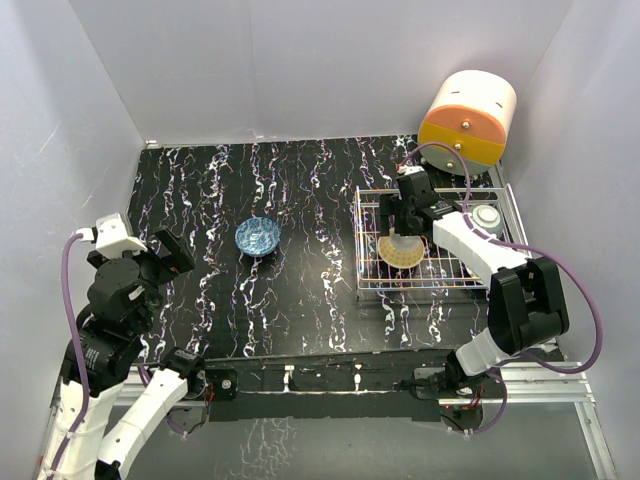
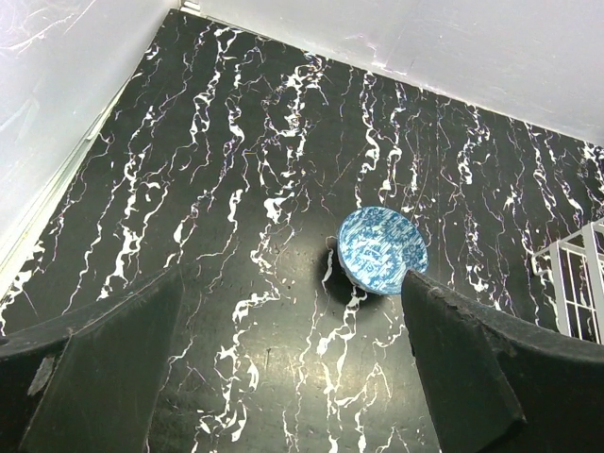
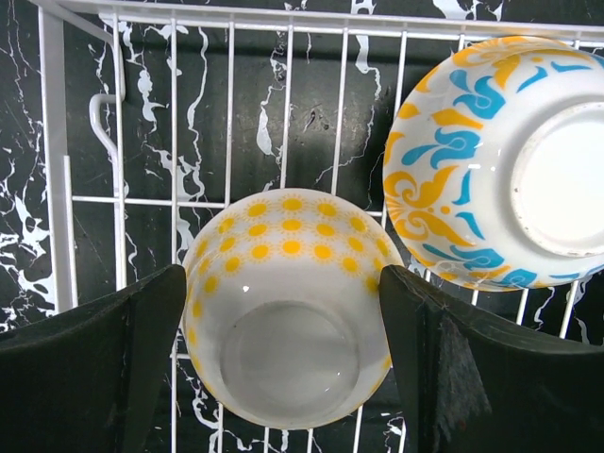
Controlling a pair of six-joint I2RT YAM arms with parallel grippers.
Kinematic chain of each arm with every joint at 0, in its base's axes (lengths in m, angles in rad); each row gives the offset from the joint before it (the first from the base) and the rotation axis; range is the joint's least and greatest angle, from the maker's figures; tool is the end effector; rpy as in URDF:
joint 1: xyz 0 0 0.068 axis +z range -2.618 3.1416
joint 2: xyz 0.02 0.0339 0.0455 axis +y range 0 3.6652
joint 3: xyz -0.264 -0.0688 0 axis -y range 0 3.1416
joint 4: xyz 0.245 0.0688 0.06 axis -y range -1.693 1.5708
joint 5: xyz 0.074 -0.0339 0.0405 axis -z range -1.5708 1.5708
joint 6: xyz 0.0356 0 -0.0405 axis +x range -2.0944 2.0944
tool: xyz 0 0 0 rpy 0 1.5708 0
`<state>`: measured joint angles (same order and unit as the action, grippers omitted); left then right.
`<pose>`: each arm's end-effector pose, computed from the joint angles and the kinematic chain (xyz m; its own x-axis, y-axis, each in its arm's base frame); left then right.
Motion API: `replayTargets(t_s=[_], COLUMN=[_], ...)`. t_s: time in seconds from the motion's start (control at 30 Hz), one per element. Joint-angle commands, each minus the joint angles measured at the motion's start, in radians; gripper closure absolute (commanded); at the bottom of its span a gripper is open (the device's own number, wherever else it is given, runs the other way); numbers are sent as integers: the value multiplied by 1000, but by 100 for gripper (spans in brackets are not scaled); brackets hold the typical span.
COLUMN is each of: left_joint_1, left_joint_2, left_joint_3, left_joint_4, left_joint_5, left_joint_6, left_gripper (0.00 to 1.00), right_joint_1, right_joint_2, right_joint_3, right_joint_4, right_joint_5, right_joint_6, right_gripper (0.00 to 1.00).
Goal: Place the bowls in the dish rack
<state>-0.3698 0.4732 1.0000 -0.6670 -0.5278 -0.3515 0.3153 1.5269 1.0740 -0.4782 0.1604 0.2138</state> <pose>0.0721 -0.0087 0.3942 -0.0697 -0.2920 -0.9539 -0.1883 0.9429 -0.2749 0.3061 0.0939 0.2364 -0.7911 -0.0377 -0.6105 -0.0487 0.9988 0.0014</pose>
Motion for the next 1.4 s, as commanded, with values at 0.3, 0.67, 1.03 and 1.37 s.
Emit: replayTargets(t_s=[0.3, 0.67, 1.03, 1.37], left_joint_1=[-5, -4, -4, -4], left_joint_2=[-28, -40, -51, -29], left_joint_3=[-8, -17, -18, -8], left_joint_4=[-6, -2, -11, -2], left_joint_5=[-19, -6, -10, 3], left_joint_6=[5, 26, 19, 7], left_gripper=[3, 3, 3, 3], right_joint_1=[16, -41, -39, 12], right_joint_2=[-77, -232, -327, -268], right_joint_3=[-34, -112, -101, -123], right_joint_4=[-57, -84, 11, 99], right_joint_5=[101, 296, 8, -319], right_joint_6=[54, 111, 61, 56], right_gripper=[15, 15, 18, 18])
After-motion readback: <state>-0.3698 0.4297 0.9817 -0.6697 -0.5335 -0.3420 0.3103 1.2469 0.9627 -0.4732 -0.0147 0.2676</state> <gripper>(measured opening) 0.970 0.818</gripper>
